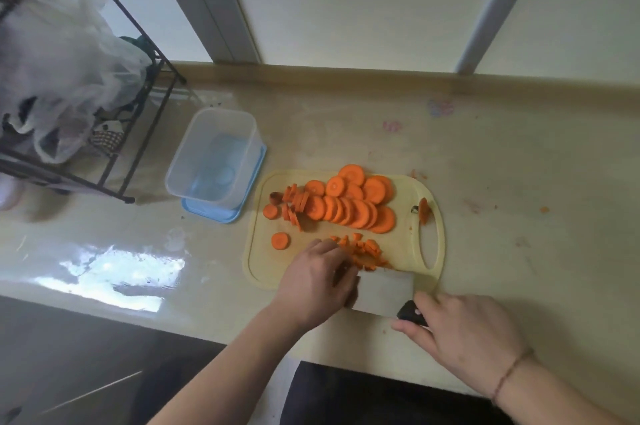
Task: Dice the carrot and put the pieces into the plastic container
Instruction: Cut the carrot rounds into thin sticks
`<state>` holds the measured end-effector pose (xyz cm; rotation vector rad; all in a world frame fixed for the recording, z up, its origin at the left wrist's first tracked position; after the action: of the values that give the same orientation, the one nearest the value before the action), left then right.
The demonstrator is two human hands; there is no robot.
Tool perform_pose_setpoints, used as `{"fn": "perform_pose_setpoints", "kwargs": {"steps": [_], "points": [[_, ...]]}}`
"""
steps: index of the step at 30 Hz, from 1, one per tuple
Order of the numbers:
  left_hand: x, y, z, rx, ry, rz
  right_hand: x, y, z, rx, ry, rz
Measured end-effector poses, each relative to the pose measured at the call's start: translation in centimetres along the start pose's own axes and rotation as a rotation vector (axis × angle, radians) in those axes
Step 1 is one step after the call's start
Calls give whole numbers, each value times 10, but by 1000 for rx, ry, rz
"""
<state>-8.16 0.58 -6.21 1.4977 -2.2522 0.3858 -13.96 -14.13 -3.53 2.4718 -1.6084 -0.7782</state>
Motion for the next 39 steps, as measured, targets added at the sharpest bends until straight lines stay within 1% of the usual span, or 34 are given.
{"fn": "perform_pose_setpoints", "kwargs": {"steps": [3,5,8,10,11,13,16,18,19,20,22,24,25,27,28,29,33,35,37,39], "points": [[0,-7,6,-53,-19,16,-6,-3,-1,30,47,16],[2,-11,8,-46,-48,31,-14,-2,0,56,77,-9],[-4,-14,9,-13,-65,-31,-13,-1,9,-33,30,62],[-10,-15,10,-12,-76,-71,-15,1,12,-57,48,54],[-11,-15,10,-17,-69,-78,-15,2,13,-80,51,78],[-13,-16,2,3,-33,-50,-17,4,11,-91,5,116],[-26,-14,-27,103,104,-1,0,26,13,-117,-235,209],[-40,-9,-47,172,167,10,15,50,11,-50,-345,260],[-48,-5,-54,200,186,-9,27,65,13,-7,-372,315],[-54,-1,-57,221,200,-30,36,79,10,65,-440,379],[-58,8,-54,229,205,-37,58,110,12,299,-574,484],[-50,15,-39,214,185,-7,68,126,24,435,-686,555],[-44,17,-31,207,172,3,68,128,34,445,-760,589],[-33,19,-16,191,149,-12,64,125,46,480,-888,592],[-29,19,-10,181,139,-26,65,123,52,514,-930,592],[-25,19,-5,173,126,-35,65,121,57,502,-947,616],[-20,12,10,144,101,-88,66,118,75,494,-990,719],[-21,9,18,118,131,-144,70,118,90,445,-995,756],[-18,7,22,124,150,-166,73,110,93,416,-946,773],[-12,7,26,147,179,-172,67,100,86,389,-854,741]]}}
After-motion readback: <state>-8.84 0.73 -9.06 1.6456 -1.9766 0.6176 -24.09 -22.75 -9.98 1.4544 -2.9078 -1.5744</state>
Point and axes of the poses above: each hand's wrist, its own y-axis away from the middle knuckle, its own z-axis out of the palm, x = y × z, the point moved 10 cm from there along -y, towards the middle knuckle, and after that the axes turned 10 degrees about -y, right-handed, at the moved point
